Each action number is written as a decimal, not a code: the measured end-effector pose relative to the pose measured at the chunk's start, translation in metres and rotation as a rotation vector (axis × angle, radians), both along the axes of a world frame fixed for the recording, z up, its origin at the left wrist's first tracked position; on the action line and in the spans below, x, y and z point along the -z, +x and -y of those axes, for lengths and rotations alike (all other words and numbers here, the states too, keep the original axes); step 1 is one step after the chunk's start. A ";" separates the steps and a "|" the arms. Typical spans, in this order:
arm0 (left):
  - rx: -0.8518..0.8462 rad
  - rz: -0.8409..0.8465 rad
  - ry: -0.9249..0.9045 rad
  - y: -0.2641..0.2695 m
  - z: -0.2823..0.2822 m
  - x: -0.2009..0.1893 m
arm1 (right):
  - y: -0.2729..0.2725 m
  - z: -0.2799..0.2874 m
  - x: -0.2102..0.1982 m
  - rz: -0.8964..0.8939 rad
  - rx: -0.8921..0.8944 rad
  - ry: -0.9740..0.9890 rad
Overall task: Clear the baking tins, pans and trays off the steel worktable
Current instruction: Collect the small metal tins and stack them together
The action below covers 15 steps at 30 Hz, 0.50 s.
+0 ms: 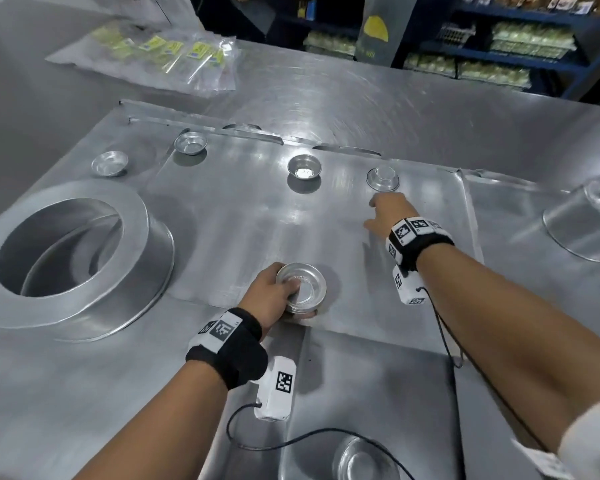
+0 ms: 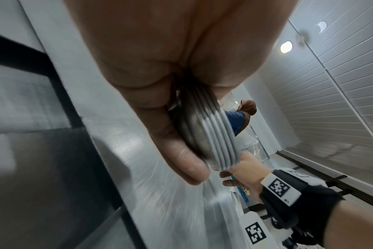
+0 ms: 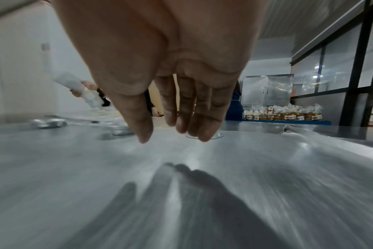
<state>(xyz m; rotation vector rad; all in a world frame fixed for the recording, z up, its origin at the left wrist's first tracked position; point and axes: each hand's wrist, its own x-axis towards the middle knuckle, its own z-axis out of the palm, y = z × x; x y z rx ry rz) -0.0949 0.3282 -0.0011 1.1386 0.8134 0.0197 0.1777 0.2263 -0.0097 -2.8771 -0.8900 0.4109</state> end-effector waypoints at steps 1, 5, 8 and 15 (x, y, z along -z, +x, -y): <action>-0.004 0.000 -0.004 0.003 -0.002 0.000 | 0.012 -0.004 0.002 0.036 0.018 -0.014; -0.032 -0.006 0.004 0.017 -0.011 0.003 | 0.059 -0.018 0.010 0.138 0.087 -0.062; -0.057 -0.007 0.007 0.026 -0.015 0.006 | 0.084 -0.028 0.015 0.125 0.162 -0.042; -0.096 -0.034 0.005 0.033 -0.017 0.012 | 0.102 -0.034 0.026 0.052 0.256 -0.008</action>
